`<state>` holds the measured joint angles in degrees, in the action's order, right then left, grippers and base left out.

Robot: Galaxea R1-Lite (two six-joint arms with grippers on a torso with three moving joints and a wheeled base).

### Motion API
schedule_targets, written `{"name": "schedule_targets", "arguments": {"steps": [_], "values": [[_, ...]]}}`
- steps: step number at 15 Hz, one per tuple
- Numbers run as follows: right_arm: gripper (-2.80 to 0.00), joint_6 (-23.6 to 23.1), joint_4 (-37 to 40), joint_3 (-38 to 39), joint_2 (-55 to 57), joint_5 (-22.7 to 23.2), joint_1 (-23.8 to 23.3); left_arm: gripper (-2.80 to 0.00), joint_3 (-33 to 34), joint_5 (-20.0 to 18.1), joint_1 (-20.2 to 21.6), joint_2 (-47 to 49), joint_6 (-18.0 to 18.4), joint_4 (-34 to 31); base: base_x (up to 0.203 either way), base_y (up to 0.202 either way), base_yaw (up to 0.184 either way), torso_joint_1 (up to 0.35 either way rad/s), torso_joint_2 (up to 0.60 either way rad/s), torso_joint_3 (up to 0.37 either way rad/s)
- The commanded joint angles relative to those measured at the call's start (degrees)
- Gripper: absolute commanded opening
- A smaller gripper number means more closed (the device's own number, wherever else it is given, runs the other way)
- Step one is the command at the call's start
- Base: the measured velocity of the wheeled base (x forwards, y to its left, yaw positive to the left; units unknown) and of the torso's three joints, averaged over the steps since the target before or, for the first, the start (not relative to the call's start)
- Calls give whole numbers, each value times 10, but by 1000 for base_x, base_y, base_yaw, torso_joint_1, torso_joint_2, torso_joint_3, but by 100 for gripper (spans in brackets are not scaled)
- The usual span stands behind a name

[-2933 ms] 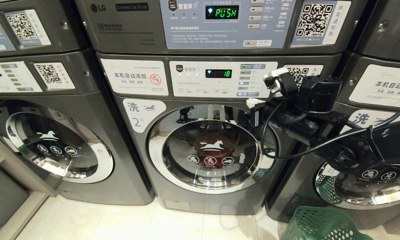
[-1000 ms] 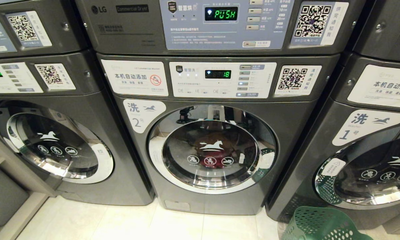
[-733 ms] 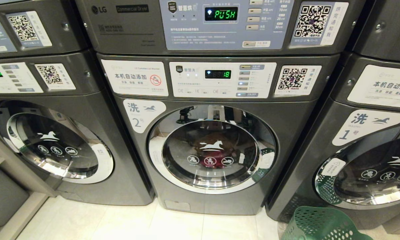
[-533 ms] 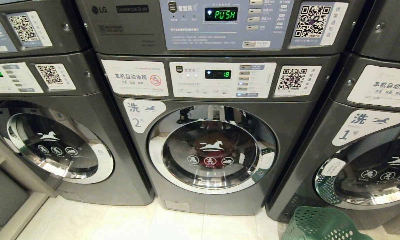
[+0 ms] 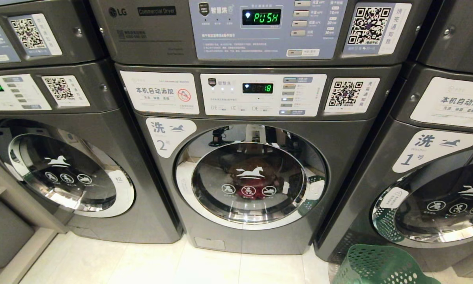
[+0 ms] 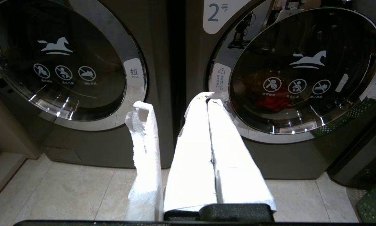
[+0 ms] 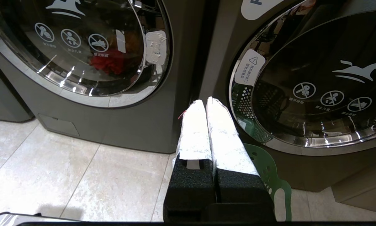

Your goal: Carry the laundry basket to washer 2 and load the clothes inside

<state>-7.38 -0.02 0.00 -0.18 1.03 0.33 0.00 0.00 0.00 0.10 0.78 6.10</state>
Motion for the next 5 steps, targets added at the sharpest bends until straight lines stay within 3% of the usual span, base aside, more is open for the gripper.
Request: {"name": "schedule_targets", "arguments": {"steps": [1, 5], "values": [[-280, 0, 1, 0, 2, -1, 0, -280, 23, 0, 0, 0, 0, 1, 0, 0, 0, 0, 0, 0], [-280, -1, 1, 0, 2, -2, 0, -280, 23, 0, 0, 0, 0, 1, 0, 0, 0, 0, 0, 0]]}}
